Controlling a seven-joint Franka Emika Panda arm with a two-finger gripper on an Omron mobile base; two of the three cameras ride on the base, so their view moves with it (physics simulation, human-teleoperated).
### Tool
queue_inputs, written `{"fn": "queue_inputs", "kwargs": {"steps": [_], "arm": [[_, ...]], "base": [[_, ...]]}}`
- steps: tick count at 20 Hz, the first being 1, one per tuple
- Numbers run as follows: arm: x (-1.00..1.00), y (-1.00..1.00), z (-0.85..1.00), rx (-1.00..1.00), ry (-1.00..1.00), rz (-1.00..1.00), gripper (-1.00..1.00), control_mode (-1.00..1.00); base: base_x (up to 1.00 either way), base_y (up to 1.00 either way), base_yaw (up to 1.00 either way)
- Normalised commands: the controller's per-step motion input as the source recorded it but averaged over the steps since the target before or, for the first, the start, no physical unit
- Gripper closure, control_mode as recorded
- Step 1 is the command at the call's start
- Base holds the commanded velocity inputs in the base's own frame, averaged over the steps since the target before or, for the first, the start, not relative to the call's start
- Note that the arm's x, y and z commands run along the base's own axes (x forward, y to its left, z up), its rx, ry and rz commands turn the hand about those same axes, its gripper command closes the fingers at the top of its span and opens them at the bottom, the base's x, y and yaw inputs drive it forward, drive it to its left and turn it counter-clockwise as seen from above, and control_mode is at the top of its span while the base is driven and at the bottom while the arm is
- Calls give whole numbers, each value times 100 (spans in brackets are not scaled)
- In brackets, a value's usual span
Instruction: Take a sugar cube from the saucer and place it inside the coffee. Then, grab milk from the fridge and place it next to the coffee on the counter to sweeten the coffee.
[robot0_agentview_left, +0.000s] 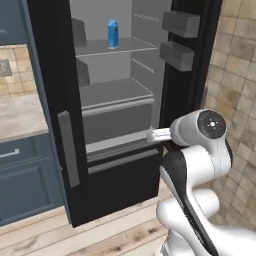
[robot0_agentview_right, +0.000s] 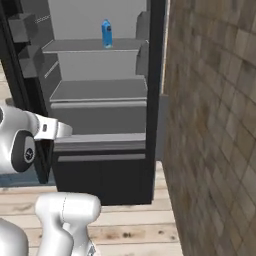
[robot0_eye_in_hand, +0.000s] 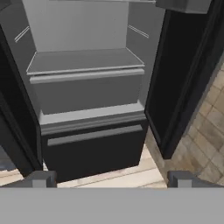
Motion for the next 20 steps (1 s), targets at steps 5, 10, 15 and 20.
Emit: {"fn": "queue_inputs", "kwargs": {"steps": [5, 10, 15, 20], "arm": [[0, 0, 0, 0, 0, 0, -100, 100], [0, 0, 0, 0, 0, 0, -100, 100], [0, 0, 0, 0, 0, 0, -100, 100], [0, 0, 0, 0, 0, 0, -100, 100]], "base": [[75, 0, 19], [66, -17, 5], [59, -18, 3], [54, -48, 7]]}}
